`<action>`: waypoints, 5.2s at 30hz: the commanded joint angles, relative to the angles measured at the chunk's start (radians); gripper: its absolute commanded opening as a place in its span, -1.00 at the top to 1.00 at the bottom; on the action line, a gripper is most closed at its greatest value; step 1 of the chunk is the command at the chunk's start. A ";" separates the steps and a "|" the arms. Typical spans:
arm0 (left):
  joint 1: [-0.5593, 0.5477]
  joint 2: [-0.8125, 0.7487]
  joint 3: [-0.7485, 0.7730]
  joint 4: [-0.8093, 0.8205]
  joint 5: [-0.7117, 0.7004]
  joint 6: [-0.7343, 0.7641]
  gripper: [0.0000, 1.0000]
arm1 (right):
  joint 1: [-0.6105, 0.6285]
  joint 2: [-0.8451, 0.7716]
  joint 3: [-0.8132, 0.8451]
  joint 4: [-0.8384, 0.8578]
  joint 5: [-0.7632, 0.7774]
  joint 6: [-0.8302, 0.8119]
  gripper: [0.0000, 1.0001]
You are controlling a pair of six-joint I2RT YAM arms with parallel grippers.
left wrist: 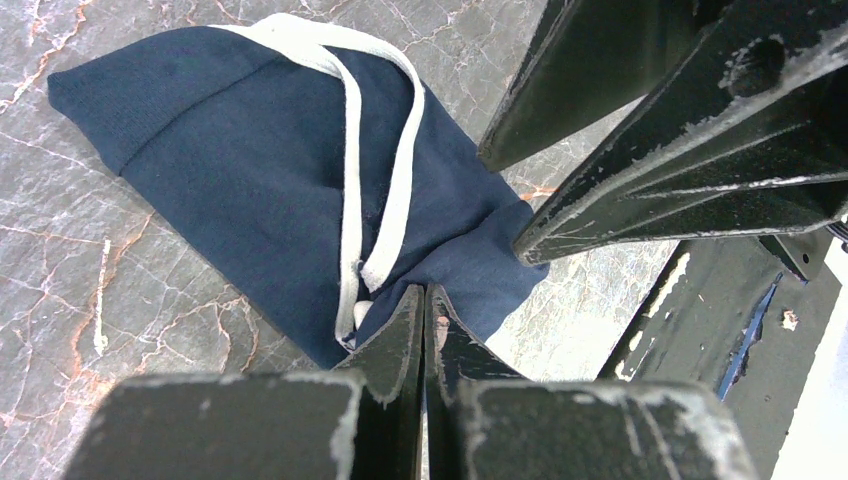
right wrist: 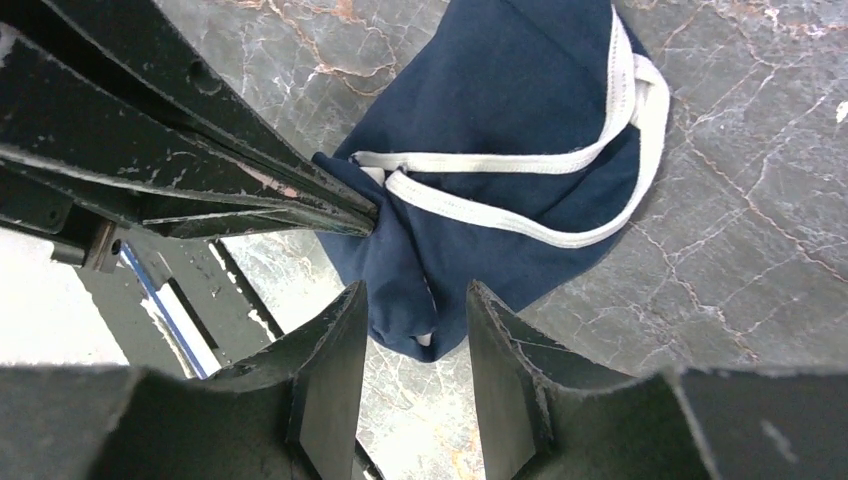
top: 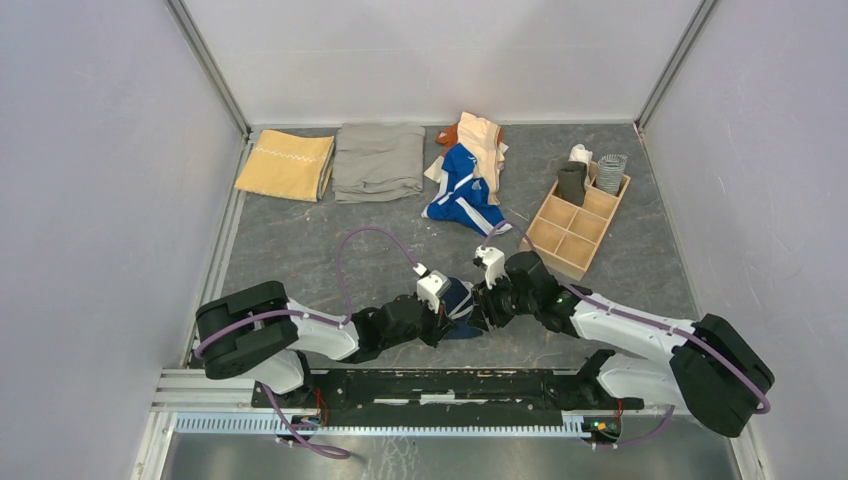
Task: Roll the underwear
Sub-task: Roll the underwear to the center of the board.
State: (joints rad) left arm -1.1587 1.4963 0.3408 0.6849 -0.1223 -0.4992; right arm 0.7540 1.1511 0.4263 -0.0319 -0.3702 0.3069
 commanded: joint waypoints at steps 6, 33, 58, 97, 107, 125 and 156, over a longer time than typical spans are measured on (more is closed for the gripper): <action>0.011 0.036 -0.023 -0.104 -0.014 -0.021 0.96 | 0.022 0.033 0.035 0.008 0.062 -0.031 0.14; 0.014 0.032 -0.029 -0.105 -0.014 -0.022 0.96 | 0.040 -0.053 0.043 0.016 -0.008 -0.060 0.10; 0.015 0.015 -0.045 -0.109 -0.008 -0.028 0.96 | 0.042 0.075 0.029 -0.040 0.193 -0.118 0.42; 0.046 0.004 -0.027 -0.222 0.055 -0.048 0.96 | 0.559 -0.339 -0.138 0.111 0.396 -1.050 -0.07; 0.052 0.008 -0.027 -0.214 0.071 -0.044 0.96 | 0.640 -0.112 -0.121 0.121 0.580 -1.175 -0.10; 0.054 0.028 -0.020 -0.205 0.087 -0.039 0.96 | 0.646 -0.001 -0.169 0.260 0.655 -1.193 -0.14; 0.089 -0.278 -0.101 -0.343 -0.057 -0.129 0.96 | 0.650 0.097 -0.065 0.152 0.454 -0.892 0.99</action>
State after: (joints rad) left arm -1.0832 1.2999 0.2684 0.5037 -0.0608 -0.5804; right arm 1.3983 1.2381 0.3183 0.2024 0.2272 -0.6895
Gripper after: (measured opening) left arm 0.028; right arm 0.039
